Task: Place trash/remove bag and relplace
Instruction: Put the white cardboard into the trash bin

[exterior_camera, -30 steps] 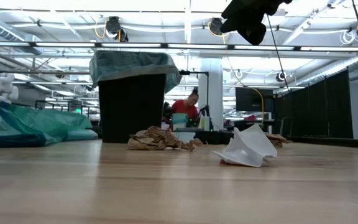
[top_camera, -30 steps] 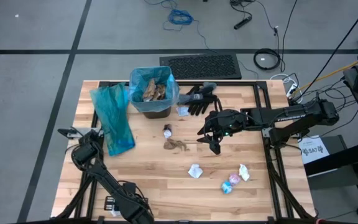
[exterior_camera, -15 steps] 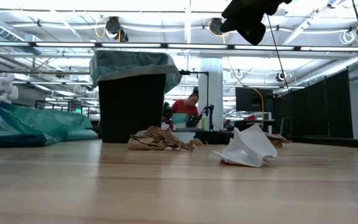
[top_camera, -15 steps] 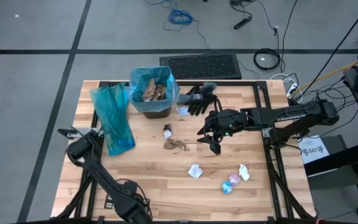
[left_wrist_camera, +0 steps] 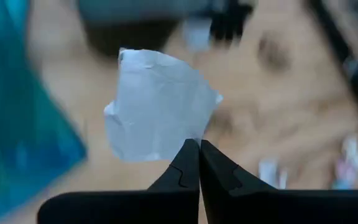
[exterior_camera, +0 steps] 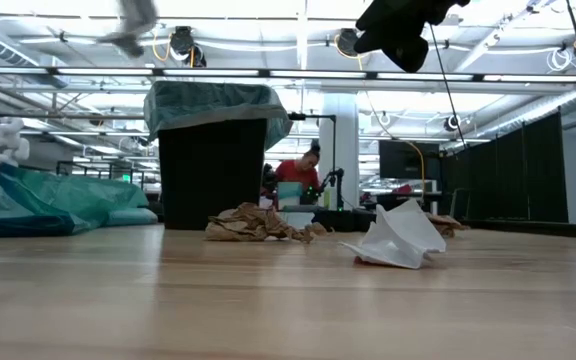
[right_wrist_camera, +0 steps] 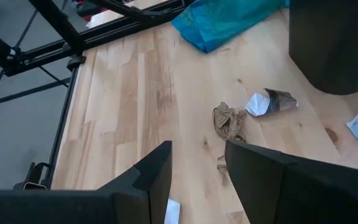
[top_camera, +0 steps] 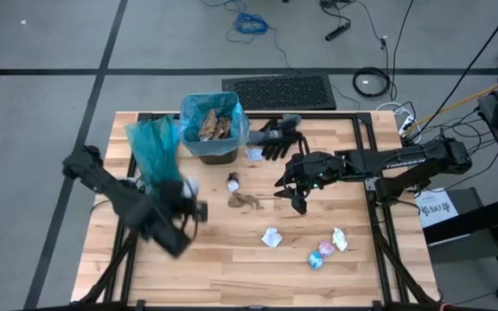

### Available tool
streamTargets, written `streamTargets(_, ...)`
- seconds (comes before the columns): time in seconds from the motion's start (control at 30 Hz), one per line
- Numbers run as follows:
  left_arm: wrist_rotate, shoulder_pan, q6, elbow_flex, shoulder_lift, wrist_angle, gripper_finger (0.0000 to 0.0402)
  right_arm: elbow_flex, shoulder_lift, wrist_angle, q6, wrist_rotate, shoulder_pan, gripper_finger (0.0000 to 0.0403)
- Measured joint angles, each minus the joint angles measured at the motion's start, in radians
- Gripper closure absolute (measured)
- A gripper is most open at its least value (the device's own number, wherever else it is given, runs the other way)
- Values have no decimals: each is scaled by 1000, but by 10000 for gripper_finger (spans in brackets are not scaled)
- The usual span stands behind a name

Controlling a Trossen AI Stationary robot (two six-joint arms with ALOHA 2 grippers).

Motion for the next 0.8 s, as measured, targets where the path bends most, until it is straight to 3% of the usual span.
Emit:
streamTargets(0.27,-122,332,443,0,-170,4,401,0,0,0,83,43,0,261)
streamTargets(0.43,-128,539,770,-1,-214,108,401,0,0,0,162,107,0,261)
streamTargets(0.6,30,724,1245,-1,-221,399,401,0,0,3,260,176,0,261)
streamTargets(0.8,262,955,1508,-2,-185,491,401,0,10,46,377,209,0,261)
